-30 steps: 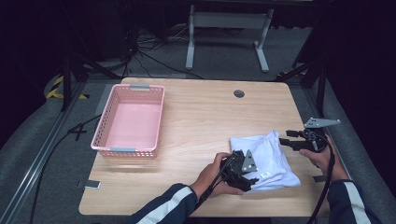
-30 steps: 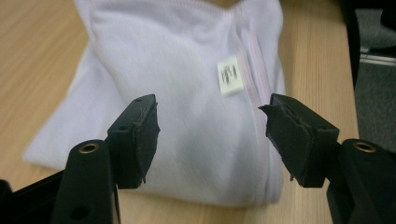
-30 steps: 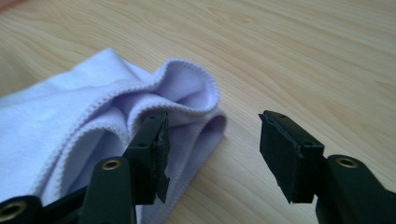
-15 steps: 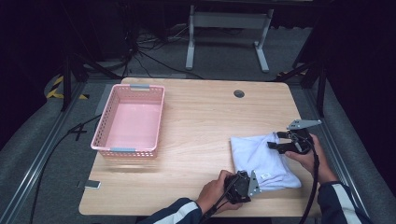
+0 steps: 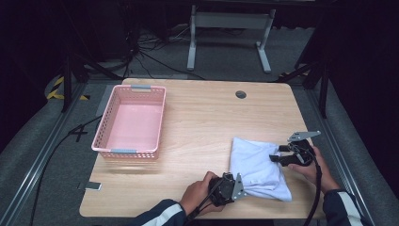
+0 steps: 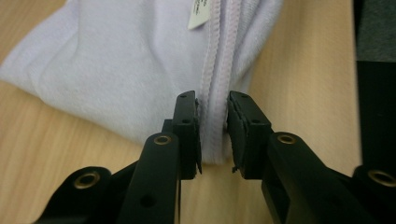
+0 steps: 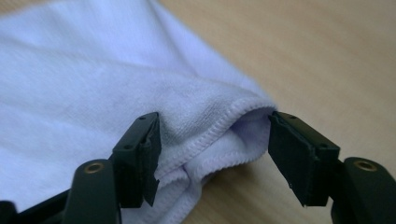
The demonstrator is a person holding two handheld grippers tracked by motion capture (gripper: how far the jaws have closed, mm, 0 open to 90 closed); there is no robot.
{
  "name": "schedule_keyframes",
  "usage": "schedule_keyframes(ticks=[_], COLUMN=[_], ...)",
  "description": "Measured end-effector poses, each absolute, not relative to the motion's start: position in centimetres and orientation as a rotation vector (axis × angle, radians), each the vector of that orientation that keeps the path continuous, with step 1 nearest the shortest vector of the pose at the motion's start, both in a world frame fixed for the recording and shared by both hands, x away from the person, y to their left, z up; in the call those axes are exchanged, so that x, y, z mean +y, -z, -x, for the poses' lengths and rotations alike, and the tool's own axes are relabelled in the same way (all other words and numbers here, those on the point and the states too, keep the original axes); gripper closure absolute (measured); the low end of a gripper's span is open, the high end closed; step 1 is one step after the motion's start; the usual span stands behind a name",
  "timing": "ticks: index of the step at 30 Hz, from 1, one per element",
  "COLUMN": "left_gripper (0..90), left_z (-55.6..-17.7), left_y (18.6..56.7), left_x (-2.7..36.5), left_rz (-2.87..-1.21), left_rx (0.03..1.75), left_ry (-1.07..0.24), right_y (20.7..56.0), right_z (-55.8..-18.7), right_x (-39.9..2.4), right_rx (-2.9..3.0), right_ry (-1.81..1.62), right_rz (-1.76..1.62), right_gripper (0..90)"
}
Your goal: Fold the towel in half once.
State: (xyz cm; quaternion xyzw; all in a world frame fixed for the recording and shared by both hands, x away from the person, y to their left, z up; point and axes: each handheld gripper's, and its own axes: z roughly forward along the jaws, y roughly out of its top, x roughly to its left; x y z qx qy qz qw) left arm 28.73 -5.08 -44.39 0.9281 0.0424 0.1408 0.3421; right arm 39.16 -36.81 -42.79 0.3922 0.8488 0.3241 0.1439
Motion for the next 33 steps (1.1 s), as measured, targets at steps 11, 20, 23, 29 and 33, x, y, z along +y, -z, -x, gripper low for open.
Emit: schedule_keyframes(ticks=[11,20,23,29,33], left_gripper=[70.8,70.2,66.8,65.9,68.7], left_z=[-28.0,-28.2,-28.2,-28.2,-28.4], left_y=[45.1,45.2,45.3,45.4,45.3], left_x=[-4.3,-4.0,-4.0,-4.0,-3.8], left_rz=[-2.408,-2.395,-2.397,-2.390,-2.382], left_rx=[0.111,0.141,0.147,0.150,0.162], left_ry=[-0.356,-0.334,-0.328,-0.320,-0.310], right_y=[39.8,42.1,42.7,42.6,41.9], right_z=[-40.7,-40.6,-40.6,-41.1,-41.5], right_x=[-31.6,-32.5,-32.4,-31.0,-30.4], right_rx=[2.504,2.624,2.664,2.744,2.724], right_ry=[-0.915,-0.819,-0.800,-0.712,-0.649], right_rz=[-0.946,-0.960,-0.936,-0.877,-0.889], right_gripper=[55.8,56.2,57.3,81.2,86.7])
